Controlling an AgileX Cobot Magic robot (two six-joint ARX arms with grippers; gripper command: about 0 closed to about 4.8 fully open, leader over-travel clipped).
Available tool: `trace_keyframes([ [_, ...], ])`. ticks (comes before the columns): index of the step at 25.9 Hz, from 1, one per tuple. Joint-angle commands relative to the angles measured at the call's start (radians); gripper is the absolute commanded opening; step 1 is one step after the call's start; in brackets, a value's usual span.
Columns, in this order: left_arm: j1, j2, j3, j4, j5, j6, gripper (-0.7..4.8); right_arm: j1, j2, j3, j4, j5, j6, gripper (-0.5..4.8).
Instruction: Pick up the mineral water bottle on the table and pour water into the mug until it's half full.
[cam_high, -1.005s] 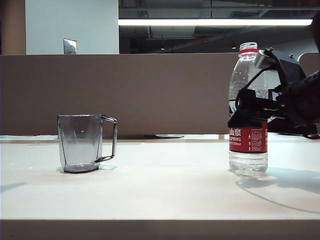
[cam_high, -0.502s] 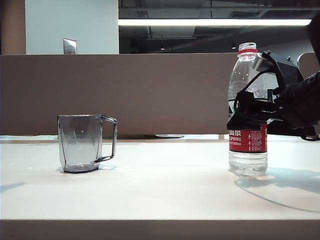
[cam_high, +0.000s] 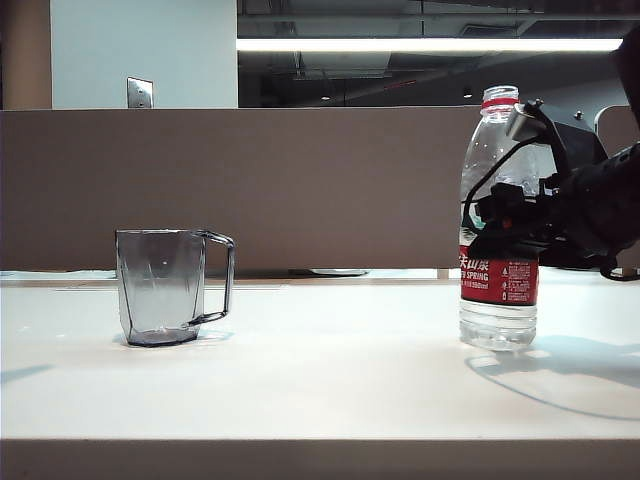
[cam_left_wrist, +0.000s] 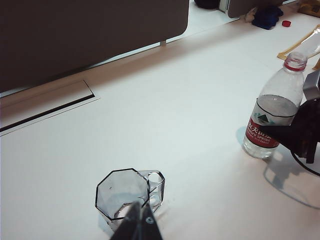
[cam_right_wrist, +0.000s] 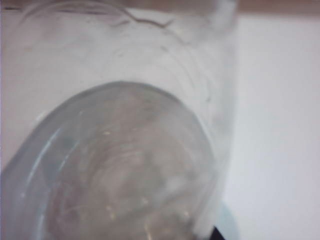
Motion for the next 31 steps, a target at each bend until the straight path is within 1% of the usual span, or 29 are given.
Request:
trace_keyframes([
  [1, 0.002, -0.002, 0.003, 0.010, 0.002, 0.003, -0.05, 0.001, -0.022, 0.004, 0.053, -0.002, 0.001, 2.52],
  [3, 0.002, -0.002, 0.003, 0.010, 0.003, 0.003, -0.05, 0.001, -0.045, 0.005, 0.044, -0.001, 0.002, 2.53],
  [5, 0.002, -0.002, 0.005, 0.008, 0.004, 0.003, -0.05, 0.002, -0.070, 0.021, -0.006, -0.001, 0.002, 2.54],
  [8, 0.002, -0.002, 0.012, 0.010, 0.001, 0.003, -0.05, 0.002, -0.115, 0.087, -0.180, -0.004, 0.001, 2.54],
  [10, 0.002, -0.002, 0.013, 0.015, 0.000, 0.003, -0.05, 0.002, -0.138, 0.155, -0.327, -0.013, 0.001, 2.54],
  [11, 0.002, -0.002, 0.013, 0.017, -0.009, 0.003, -0.05, 0.003, -0.150, 0.242, -0.488, -0.070, 0.001, 2.54],
  [12, 0.002, -0.002, 0.013, 0.016, -0.024, 0.003, -0.05, 0.003, -0.151, 0.324, -0.614, -0.129, 0.000, 2.54],
  [13, 0.002, -0.002, 0.013, 0.016, -0.025, 0.003, -0.05, 0.005, -0.151, 0.374, -0.680, -0.163, -0.001, 2.54],
  [14, 0.002, -0.002, 0.013, 0.013, -0.026, 0.003, -0.05, 0.021, -0.151, 0.450, -0.768, -0.179, -0.013, 2.54],
  [15, 0.002, -0.002, 0.013, 0.010, -0.029, 0.003, -0.05, 0.028, -0.151, 0.487, -0.805, -0.178, -0.025, 2.54],
  [16, 0.002, -0.002, 0.013, -0.005, -0.069, 0.003, -0.05, 0.051, -0.151, 0.565, -0.879, -0.176, -0.065, 2.54],
  [18, 0.002, -0.002, 0.013, -0.026, -0.090, 0.003, -0.05, 0.082, -0.148, 0.638, -0.941, -0.136, -0.101, 2.55],
  [20, 0.002, -0.002, 0.013, -0.047, -0.088, 0.003, -0.05, 0.121, -0.144, 0.703, -0.997, -0.058, -0.148, 2.56],
  [23, 0.002, -0.002, 0.014, -0.070, -0.074, -0.002, -0.05, 0.170, -0.123, 0.785, -1.062, 0.043, -0.221, 2.56],
  [26, 0.002, -0.003, 0.014, -0.077, -0.041, -0.006, -0.05, 0.220, -0.084, 0.866, -1.142, 0.130, -0.280, 2.56],
  [31, 0.002, -0.003, 0.014, -0.074, -0.039, -0.006, -0.05, 0.290, 0.006, 0.987, -1.276, 0.273, -0.373, 2.55],
])
